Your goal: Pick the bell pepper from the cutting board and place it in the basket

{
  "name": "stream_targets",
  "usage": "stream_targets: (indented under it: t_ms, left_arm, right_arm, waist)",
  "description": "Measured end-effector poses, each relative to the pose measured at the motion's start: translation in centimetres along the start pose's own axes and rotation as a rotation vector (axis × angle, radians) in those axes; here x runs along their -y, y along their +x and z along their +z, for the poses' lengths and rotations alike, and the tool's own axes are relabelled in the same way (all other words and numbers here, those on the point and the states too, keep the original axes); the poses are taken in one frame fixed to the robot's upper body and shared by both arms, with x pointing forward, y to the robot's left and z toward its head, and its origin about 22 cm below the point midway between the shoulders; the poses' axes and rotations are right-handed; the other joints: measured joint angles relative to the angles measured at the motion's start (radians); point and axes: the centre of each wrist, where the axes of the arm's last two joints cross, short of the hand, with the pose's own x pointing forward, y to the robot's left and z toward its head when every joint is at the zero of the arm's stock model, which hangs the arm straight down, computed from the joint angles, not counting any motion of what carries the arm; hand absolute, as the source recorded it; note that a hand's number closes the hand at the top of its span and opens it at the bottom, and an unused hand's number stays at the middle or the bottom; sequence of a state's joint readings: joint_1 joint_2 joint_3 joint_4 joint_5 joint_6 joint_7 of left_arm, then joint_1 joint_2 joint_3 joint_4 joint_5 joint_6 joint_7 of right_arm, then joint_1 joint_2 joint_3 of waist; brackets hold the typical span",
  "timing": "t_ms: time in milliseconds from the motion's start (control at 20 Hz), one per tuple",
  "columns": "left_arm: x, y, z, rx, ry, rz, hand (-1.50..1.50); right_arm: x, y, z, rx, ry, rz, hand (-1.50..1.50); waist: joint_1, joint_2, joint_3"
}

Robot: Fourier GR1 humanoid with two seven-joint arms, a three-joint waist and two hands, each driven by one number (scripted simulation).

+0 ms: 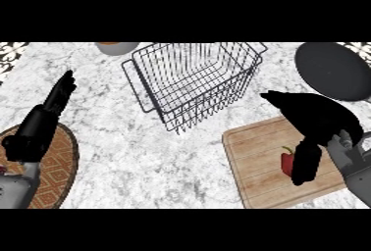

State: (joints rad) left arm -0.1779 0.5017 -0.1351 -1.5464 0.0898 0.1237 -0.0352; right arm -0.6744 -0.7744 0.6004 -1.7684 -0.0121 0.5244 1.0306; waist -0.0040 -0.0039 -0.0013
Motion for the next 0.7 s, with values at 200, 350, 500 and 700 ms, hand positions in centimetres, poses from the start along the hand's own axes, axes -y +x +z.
stream_targets:
  t_ms: [200,350,500,700]
  left_arm:
    - [-0.2,0.5,-0.3,0.002,0.002,-0.001,0.0]
    - [-0.7,0.4,-0.2,0.004,0.005,-0.002,0.0]
    - [-0.5,0.2,-0.1,0.001,0.003,-0.001,0.0]
    - [0.1,0.8,-1.0,0.003,0.008,-0.002,0.0]
  right_arm:
    - [-2.1,0.0,-1.2,-0.035,0.054,0.021,-1.5]
    - [-2.6,-1.3,-2.0,-0.072,0.079,0.038,-1.5]
    - [-4.0,-1.9,-2.5,-0.101,0.095,0.054,-1.5]
    - [-5.1,-2.7,-2.9,-0.128,0.088,0.064,-1.5]
  waist:
    - [0.003,0.001,0.0]
    - [0.005,0.003,0.001]
    - [0.004,0.003,0.001]
    - [0.002,0.003,0.001]
